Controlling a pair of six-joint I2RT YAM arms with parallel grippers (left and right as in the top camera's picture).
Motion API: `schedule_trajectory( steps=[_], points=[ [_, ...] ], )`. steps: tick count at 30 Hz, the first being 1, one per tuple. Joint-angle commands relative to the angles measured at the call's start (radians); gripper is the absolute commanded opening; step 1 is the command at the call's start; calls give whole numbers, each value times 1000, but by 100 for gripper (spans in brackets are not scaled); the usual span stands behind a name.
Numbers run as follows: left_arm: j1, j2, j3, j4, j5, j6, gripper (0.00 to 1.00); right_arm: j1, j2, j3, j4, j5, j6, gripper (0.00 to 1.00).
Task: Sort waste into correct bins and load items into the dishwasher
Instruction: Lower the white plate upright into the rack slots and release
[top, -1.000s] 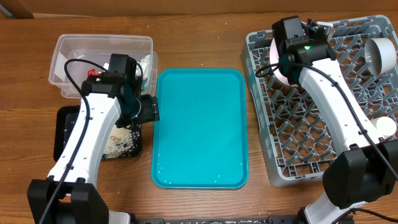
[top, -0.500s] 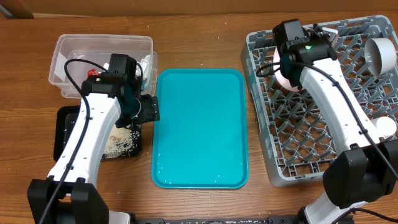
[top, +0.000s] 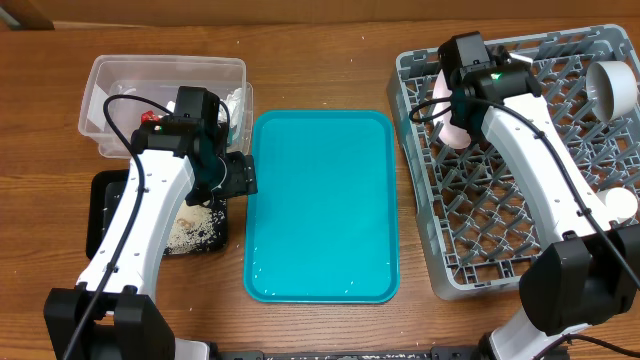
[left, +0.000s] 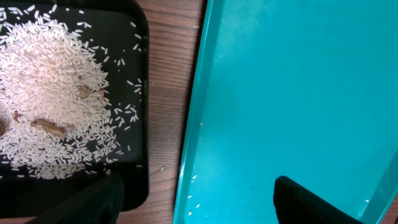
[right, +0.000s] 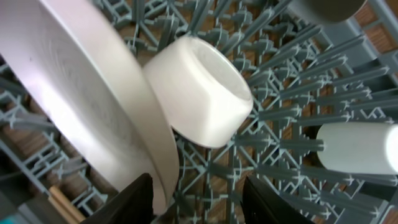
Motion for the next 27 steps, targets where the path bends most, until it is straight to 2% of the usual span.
schedule_trajectory(
  steps=[1,6,8,10,14,15,17,21,24,27],
  points=[
    [-7,-7,-2,0,-10,8,79,-7,-27,0,-17,-79,8,49],
    [-7,-8,-2,0,-10,8,80,-39,-117,0,-17,-256,6,49],
    [-8,-8,0,2,-10,9,80,-62,-162,1,0,-361,-40,52],
    [-8,-8,3,9,-10,9,80,-90,-196,0,35,-524,-162,58],
    [-8,-8,11,45,33,26,80,-146,-212,0,52,-959,-565,75],
    [-8,-8,16,55,52,35,81,-156,-210,0,32,-1012,-638,79],
    [-8,-8,28,61,63,40,84,-169,-209,0,2,-991,-661,85],
    [-6,-8,59,-2,64,63,87,-185,-209,0,-58,-913,-647,89],
    [-6,-8,74,-85,58,80,87,-202,-209,0,-103,-865,-582,100],
    [1,-8,75,-163,58,80,84,-221,-211,0,-142,-843,-555,100]
  ],
)
